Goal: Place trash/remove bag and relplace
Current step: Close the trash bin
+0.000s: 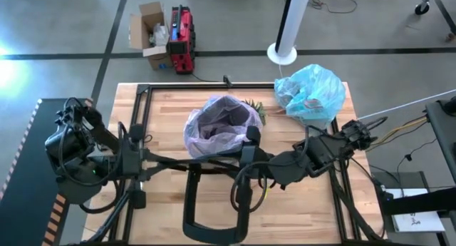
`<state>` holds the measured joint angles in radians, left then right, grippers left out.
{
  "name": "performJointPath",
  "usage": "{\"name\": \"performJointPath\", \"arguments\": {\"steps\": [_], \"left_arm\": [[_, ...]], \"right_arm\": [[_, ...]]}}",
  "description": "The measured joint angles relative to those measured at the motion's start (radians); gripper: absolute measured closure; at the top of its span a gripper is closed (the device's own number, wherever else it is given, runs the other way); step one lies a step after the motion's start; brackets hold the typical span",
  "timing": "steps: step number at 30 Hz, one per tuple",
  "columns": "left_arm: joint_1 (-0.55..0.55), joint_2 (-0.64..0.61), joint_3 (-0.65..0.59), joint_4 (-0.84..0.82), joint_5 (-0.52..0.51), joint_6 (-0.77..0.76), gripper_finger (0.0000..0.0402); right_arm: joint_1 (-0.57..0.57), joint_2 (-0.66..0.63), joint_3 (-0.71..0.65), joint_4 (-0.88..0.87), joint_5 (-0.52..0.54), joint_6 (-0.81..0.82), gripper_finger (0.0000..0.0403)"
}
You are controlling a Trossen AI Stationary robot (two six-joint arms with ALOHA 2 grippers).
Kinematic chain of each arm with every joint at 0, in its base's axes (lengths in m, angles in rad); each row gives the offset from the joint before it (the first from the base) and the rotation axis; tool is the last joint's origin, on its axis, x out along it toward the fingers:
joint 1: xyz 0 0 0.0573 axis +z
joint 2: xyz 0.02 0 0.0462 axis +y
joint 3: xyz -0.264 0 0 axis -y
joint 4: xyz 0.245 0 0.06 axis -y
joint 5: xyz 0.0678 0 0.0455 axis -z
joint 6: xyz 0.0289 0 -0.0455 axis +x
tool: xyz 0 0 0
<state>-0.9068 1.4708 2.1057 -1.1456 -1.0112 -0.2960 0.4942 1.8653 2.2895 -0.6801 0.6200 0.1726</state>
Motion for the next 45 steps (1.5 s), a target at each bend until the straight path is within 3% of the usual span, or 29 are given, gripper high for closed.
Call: {"name": "performJointPath", "arguments": {"steps": [3,7,9,13,17,26,31,38,42,45], "left_arm": [[0.006,0.018,0.014,0.0,-0.003,0.0,0.0396],[0.009,0.02,0.014,0.0,-0.007,0.0,0.0394],[0.009,0.016,0.014,0.002,-0.012,-0.001,0.0391],[0.006,-0.005,0.03,-0.004,-0.011,0.006,0.0362],[-0.011,-0.042,0.071,-0.007,-0.018,0.032,0.0304],[-0.012,-0.128,0.077,-0.066,-0.022,-0.021,0.0177],[-0.012,-0.146,0.039,-0.105,-0.024,-0.052,0.0158],[-0.006,-0.158,-0.044,-0.105,-0.028,-0.086,0.0174],[0.013,-0.169,-0.1,-0.106,-0.032,-0.106,0.0183],[0.034,-0.177,-0.131,-0.105,-0.032,-0.11,0.0188]], "right_arm": [[-0.006,0.001,-0.003,0.0,0.005,0.011,0.0269],[-0.008,0.001,-0.001,0.001,-0.009,0.01,0.0368],[-0.01,0.001,0.0,0.004,-0.022,-0.001,0.0391],[-0.01,0.001,0.004,0.022,0.011,0.007,0.04],[-0.007,-0.004,0.021,0.022,0.14,-0.035,0.0401],[-0.027,-0.042,-0.015,0.004,0.72,-0.049,0.0402],[-0.076,-0.045,-0.101,-0.116,0.738,0.147,0.0403],[-0.122,-0.068,-0.242,-0.134,0.847,0.352,0.0403],[-0.157,-0.124,-0.293,-0.101,0.78,0.436,0.0403],[-0.173,-0.151,-0.31,0.002,0.71,0.326,0.0403]]}}
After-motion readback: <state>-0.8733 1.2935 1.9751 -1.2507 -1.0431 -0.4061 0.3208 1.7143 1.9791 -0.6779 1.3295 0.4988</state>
